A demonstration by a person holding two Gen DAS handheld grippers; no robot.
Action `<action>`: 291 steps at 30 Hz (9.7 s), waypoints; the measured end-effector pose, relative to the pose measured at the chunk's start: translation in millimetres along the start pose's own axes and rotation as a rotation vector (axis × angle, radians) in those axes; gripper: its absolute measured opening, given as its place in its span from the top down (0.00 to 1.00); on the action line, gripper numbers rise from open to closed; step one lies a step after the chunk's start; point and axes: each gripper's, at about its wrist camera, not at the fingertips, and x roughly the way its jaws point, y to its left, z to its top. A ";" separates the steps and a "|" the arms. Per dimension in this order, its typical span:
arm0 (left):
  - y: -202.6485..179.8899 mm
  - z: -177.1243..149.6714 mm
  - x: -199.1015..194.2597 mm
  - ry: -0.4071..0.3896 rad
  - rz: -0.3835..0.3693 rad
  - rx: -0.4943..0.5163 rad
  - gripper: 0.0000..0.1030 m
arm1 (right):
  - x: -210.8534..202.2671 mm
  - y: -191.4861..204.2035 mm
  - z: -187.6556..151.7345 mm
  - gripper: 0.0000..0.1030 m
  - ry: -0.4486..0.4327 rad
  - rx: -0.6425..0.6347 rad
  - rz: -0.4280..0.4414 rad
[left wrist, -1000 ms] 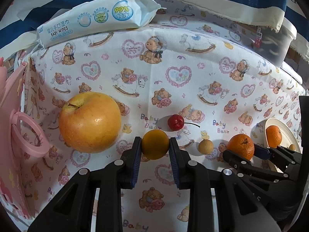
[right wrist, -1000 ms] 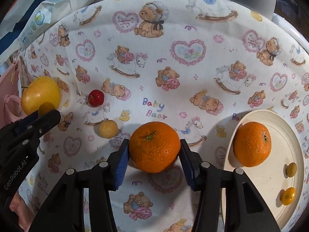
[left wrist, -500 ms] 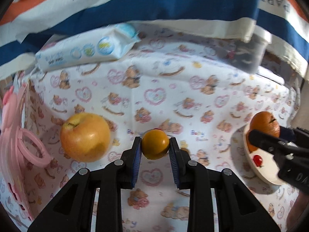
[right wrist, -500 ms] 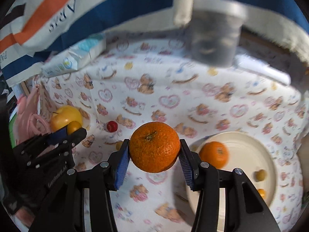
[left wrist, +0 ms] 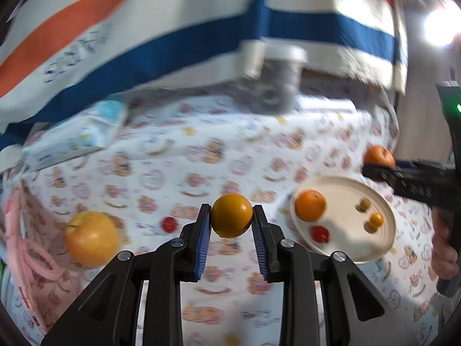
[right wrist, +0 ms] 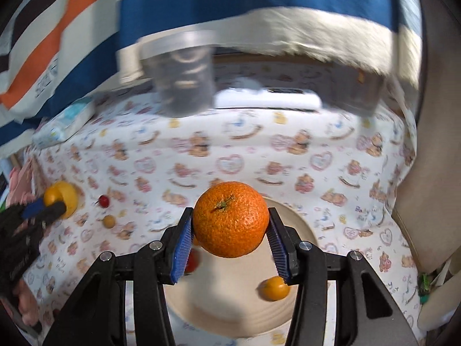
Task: Organize fruits
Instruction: 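Carry the yellow tomato in the left tool and mandarin in the right over the plate, then open the left tool over the plate while the right releases the mandarin, then lower the left tool onto the large red tomato and close its fingers, then grasp the small tan round fruit with the right tool while the left holds the red tomato, then carry the red tomato in the left tool and tan fruit in the right over the plate, then open the left tool over the plate while the right releases the tan fruit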
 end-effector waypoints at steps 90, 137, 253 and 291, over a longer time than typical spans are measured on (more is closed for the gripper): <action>44.8 -37.4 -21.4 0.130 0.031 -0.158 0.20 | -1.8 4.5 -12.1 0.21 -0.011 -0.006 0.097; 66.7 -51.6 -48.6 0.115 0.058 -0.177 0.75 | -39.5 119.4 -55.9 0.22 0.119 -0.108 0.147; -77.8 -0.3 79.2 0.275 -0.183 -0.043 0.75 | 46.9 -13.4 -12.0 0.76 0.239 0.071 0.132; -73.7 -9.0 96.8 0.294 -0.150 -0.017 0.61 | 53.8 -20.1 -15.0 0.47 0.231 0.110 0.149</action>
